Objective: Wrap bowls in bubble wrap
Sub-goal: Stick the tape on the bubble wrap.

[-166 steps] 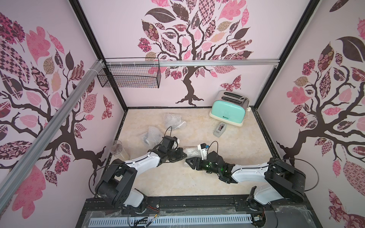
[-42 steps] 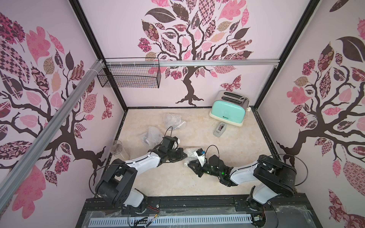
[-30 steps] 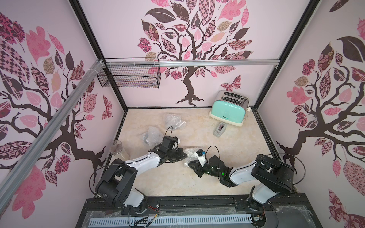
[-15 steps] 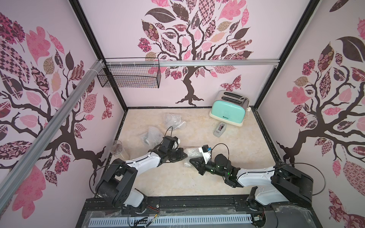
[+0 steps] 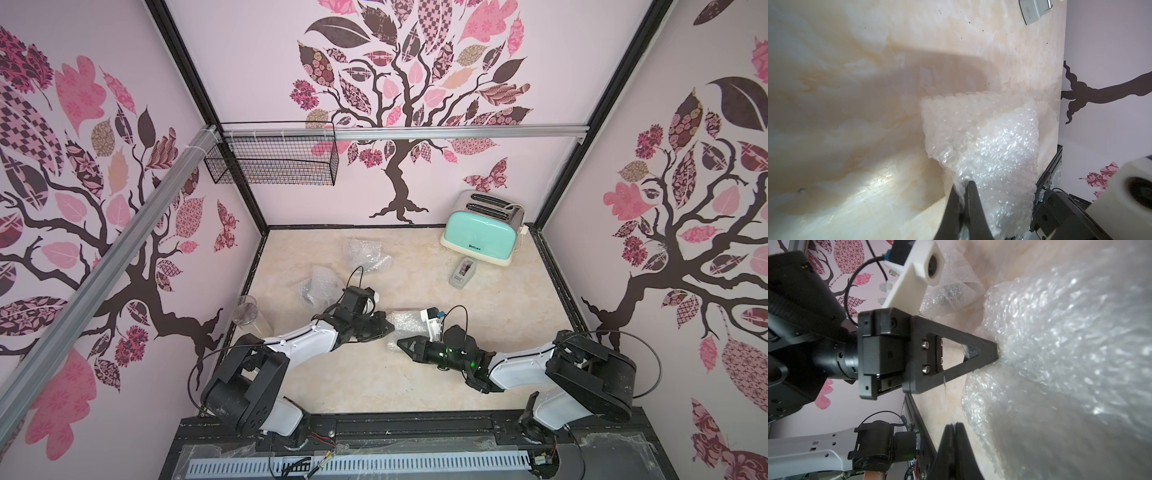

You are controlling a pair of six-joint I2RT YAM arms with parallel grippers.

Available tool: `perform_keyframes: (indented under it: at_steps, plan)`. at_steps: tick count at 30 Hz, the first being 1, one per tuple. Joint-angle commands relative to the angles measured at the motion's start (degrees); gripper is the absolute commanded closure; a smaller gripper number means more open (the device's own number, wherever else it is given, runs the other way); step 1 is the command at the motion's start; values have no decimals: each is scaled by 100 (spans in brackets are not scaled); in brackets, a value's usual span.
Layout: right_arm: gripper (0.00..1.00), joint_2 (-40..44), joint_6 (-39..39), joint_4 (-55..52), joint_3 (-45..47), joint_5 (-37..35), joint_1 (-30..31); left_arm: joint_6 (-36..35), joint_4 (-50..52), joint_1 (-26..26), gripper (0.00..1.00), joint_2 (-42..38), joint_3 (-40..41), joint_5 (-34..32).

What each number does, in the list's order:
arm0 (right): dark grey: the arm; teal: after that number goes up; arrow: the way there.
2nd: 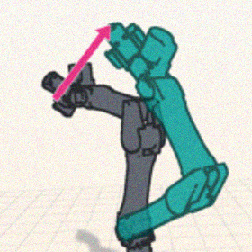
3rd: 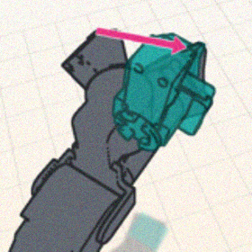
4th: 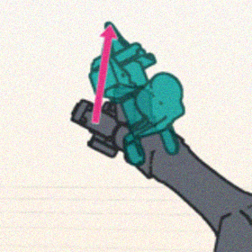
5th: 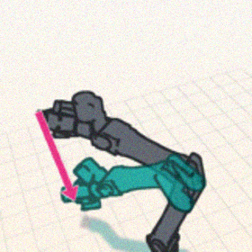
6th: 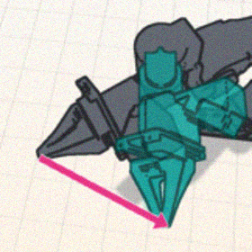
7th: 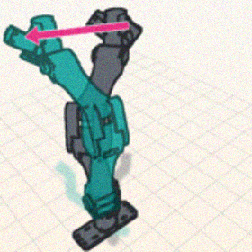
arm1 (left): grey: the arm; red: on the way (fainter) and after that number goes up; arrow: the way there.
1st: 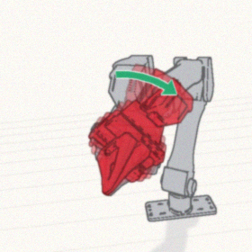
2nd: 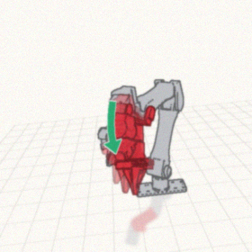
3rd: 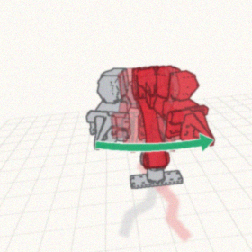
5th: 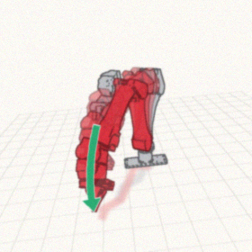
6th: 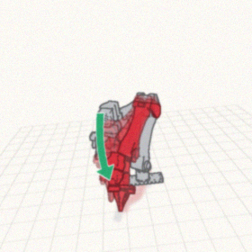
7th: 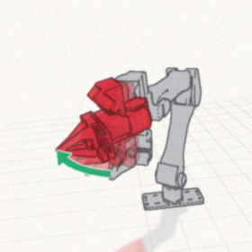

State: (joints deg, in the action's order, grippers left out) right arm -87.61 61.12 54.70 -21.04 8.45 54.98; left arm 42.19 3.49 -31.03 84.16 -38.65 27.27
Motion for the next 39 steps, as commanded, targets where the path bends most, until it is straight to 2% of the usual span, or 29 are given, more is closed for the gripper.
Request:
perform_keyframes:
  at_steps: [1, 6, 10, 15, 23, 27, 32, 39]
  plan:
    - [100, -43, 793, 322, -78, -122, -52, -60, 88, -44, 100, 13, 51, 6]
    - [100, -206, 1618, 398, 29, -94, -224, -62, 86, -46, 100, 11, 49, 12]
    - [100, -434, 2429, 852, 153, 87, -312, -71, 101, -48, 100, 19, 59, 5]
    - [100, -581, 2957, 526, -62, 567, -312, -62, 91, -44, 100, 29, 53, -1]
    - [100, -388, 4068, 86, -24, 723, -327, -58, 91, -45, 100, 23, 51, -2]
    - [100, -371, 4120, -236, -219, 834, -345, -49, 65, -75, 100, 50, 59, -7]
    - [100, -376, 4400, -626, -114, 645, -375, -48, 69, -76, 100, 41, 54, -2]
    - [100, -651, 4702, -599, -61, 720, -392, -62, 85, -80, 100, 29, 50, -2]
